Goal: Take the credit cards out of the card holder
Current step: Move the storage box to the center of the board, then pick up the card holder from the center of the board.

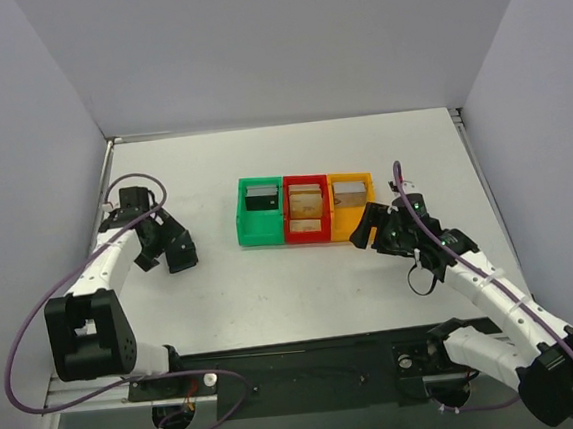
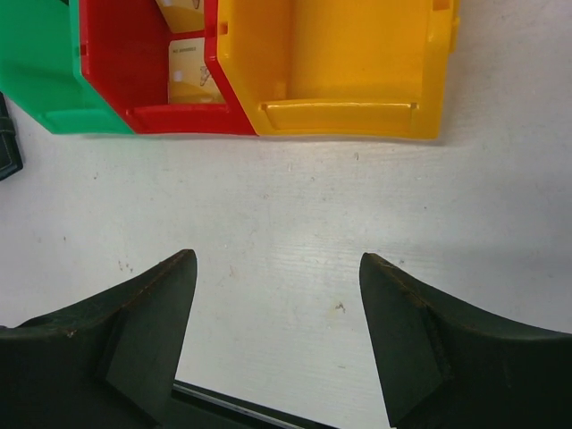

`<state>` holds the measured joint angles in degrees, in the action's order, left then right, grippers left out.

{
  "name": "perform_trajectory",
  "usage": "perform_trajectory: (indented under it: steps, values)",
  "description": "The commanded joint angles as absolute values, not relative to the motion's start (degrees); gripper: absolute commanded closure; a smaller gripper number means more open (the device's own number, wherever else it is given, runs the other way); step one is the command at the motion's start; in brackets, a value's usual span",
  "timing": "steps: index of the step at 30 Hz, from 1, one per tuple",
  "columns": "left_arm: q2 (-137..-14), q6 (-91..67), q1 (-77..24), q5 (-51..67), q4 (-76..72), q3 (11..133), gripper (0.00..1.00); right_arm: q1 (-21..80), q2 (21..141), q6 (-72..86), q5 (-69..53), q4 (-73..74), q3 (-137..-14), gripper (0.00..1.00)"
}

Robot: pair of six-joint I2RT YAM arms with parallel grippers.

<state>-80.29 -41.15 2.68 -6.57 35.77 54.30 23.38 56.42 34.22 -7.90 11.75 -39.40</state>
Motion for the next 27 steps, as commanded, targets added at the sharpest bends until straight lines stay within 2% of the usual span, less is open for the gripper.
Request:
perform_trajectory:
  steps: [1, 8, 13, 19, 21, 23, 24, 26, 27]
  values:
    - [-82.17, -38.67, 1.67, -10.36, 36.65, 56.34, 0.03, 23.73, 54.32, 32.96, -7.73, 12.04, -37.10, 0.32]
    - [-86.65, -36.83, 1.49, -11.43, 35.51, 56.60, 0.03, 23.73, 54.58, 32.96, -8.70, 11.16, -36.04, 0.32]
    - [-90.61, -36.65, 1.67, -8.97, 33.32, 56.95, 0.16, 23.73, 54.41, 32.87, -9.23, 10.99, -36.04, 0.32]
    - [-93.34, -35.86, 1.67, -7.12, 31.64, 57.30, 0.21, 23.64, 53.70, 32.78, -9.14, 11.34, -35.51, 0.32]
    - [-93.87, -35.42, 1.67, -6.60, 31.12, 56.87, 0.30, 23.64, 53.70, 32.96, -9.05, 11.34, -35.51, 0.32]
    - [-94.04, -35.07, 1.58, -5.45, 30.32, 56.17, 0.47, 23.64, 53.88, 33.13, -9.14, 11.34, -35.59, 0.32]
    - [-93.96, -35.07, 1.58, -4.75, 29.97, 55.90, 0.59, 23.73, 54.14, 33.22, -9.23, 11.25, -35.68, 0.32]
    - [-93.43, -35.24, 1.41, -4.22, 29.62, 55.20, 0.73, 23.64, 54.40, 33.31, -9.32, 11.25, -35.95, 0.32]
    - [-93.43, -35.24, 1.32, -4.22, 29.53, 54.76, 0.76, 23.64, 54.49, 33.31, -9.40, 11.16, -36.03, 0.32]
